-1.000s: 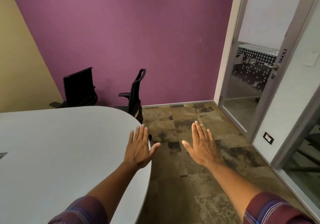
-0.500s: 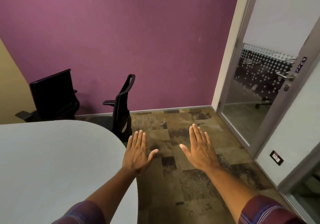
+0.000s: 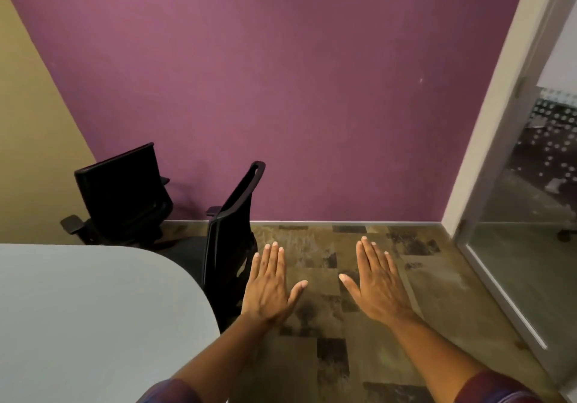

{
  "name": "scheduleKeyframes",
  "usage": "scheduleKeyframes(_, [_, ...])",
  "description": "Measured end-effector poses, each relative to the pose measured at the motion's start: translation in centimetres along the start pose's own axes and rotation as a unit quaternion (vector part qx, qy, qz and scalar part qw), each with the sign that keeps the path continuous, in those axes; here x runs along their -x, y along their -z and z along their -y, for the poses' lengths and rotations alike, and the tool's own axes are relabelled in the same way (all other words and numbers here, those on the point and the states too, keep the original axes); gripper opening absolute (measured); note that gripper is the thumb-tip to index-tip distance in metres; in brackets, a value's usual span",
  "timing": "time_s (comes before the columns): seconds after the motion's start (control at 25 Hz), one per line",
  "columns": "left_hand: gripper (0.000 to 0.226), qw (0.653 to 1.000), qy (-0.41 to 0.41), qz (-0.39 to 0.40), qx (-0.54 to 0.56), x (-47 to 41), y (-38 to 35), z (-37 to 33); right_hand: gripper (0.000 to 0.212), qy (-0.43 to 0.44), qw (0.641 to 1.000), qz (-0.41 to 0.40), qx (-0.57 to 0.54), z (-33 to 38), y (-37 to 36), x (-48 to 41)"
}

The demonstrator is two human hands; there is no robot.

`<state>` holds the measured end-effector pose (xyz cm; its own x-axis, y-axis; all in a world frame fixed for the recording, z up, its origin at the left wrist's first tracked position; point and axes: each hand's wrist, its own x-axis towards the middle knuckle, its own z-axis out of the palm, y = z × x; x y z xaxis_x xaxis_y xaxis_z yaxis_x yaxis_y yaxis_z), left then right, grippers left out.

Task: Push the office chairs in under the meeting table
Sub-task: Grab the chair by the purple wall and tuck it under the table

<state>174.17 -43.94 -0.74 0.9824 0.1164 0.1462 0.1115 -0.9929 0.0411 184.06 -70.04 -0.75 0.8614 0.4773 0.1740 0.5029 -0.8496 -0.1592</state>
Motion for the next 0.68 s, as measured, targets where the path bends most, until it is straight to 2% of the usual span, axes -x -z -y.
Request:
scheduleKeyframes(0.16, [0.106, 0.997, 0.045, -0.061, 0.002, -9.7, 0.3, 1.1, 0.100, 0.067, 0.997, -0.028, -0.004, -4.2, 0.4, -12.1])
scheduleKeyframes(0.32, [0.110, 0.992, 0.105, -0.066, -0.004, -16.0, 1.9, 4.1, 0.099, 0.107, 0.994, -0.009, -0.036, -4.6, 0.4, -22.0])
scheduleKeyframes(0.36, [0.113, 0.990, 0.126, -0.067, -0.014, -17.4, 2.3, 5.0, 0.099, 0.129, 0.991, -0.028, -0.029, -4.4, -0.4, -24.2])
scheduleKeyframes(0.52, [0.122, 0.973, 0.220, -0.066, -0.009, -22.4, 3.0, 10.4, 0.102, 0.189, 0.980, -0.017, -0.053, -1.2, -1.9, -34.2])
scheduleKeyframes(0.68, [0.130, 0.954, 0.299, -0.011, -0.021, -25.5, 1.9, 15.6, 0.099, 0.275, 0.960, -0.010, -0.056, 3.5, -4.6, -43.5])
